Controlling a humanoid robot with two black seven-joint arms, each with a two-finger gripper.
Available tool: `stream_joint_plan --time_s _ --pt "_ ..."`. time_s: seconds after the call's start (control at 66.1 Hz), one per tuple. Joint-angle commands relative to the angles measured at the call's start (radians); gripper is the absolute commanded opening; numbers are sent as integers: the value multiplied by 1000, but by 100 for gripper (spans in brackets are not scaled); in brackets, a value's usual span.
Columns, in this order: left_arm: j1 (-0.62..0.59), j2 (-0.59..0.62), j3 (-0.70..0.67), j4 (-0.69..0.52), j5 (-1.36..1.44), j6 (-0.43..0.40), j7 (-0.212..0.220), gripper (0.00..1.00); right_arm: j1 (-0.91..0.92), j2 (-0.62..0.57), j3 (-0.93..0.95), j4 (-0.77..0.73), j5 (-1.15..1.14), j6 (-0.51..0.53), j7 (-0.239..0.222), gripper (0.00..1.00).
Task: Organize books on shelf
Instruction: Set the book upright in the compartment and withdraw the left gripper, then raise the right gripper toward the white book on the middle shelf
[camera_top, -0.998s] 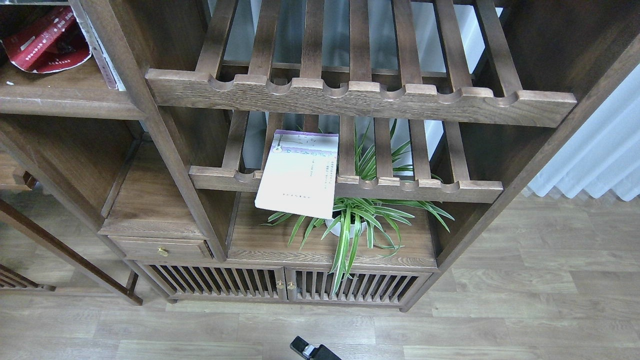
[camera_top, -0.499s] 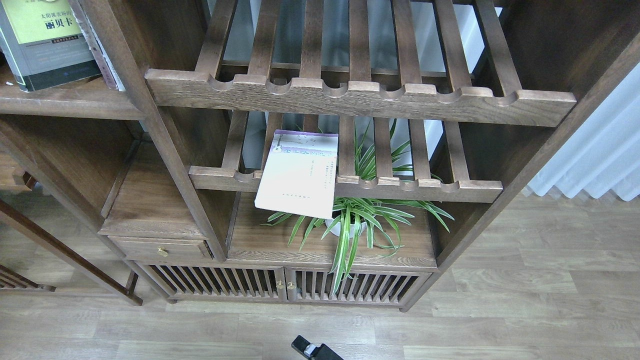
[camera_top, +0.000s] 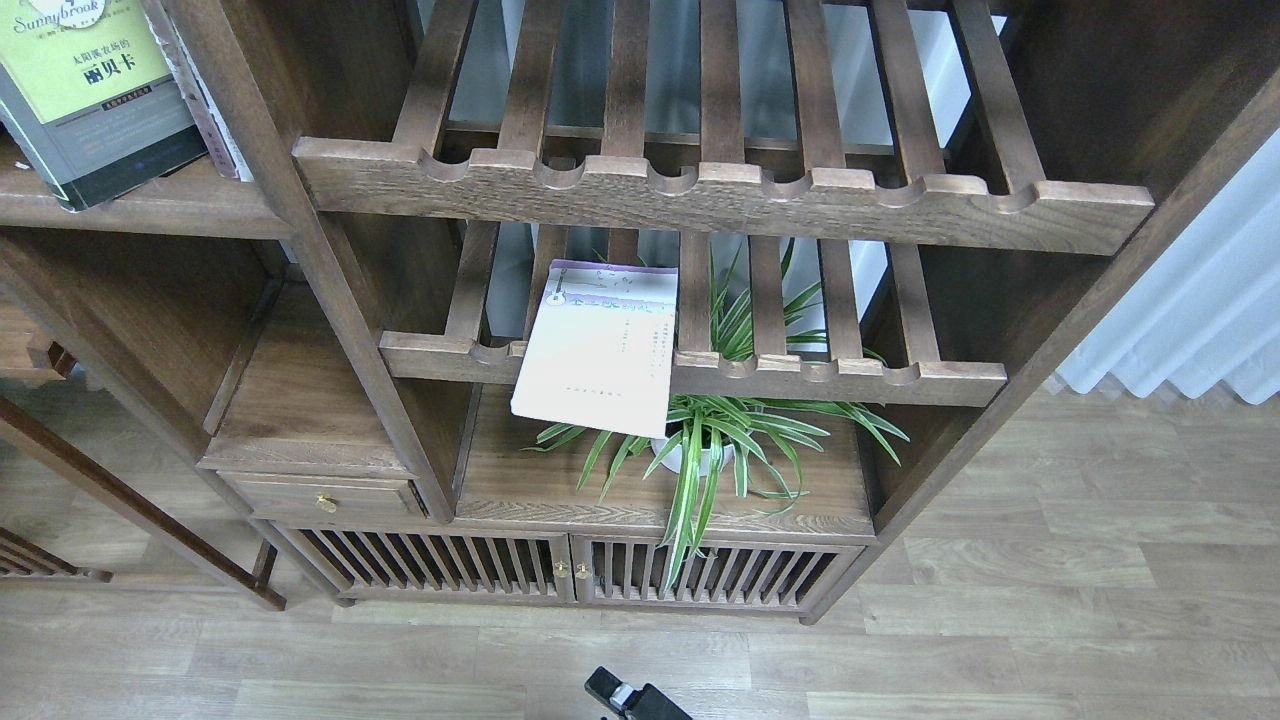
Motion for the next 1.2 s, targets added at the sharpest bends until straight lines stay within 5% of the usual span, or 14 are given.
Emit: stream_joint_plan --time_s 0.0,0.212,0.62,1.18 --pt "2 8 -21 -13 -3 0 1 73 -1 0 0 0 1 0 0 99" --pt "61 16 -71 -37 -8 0 4 74 -2 0 12 -2 12 0 2 99" --pt "468 14 -234 -296 -109 0 4 79 -4 0 41 -3 15 0 9 99" --pt "718 -72 -222 -313 -132 0 1 89 -1 0 100 -5 22 0 14 99"
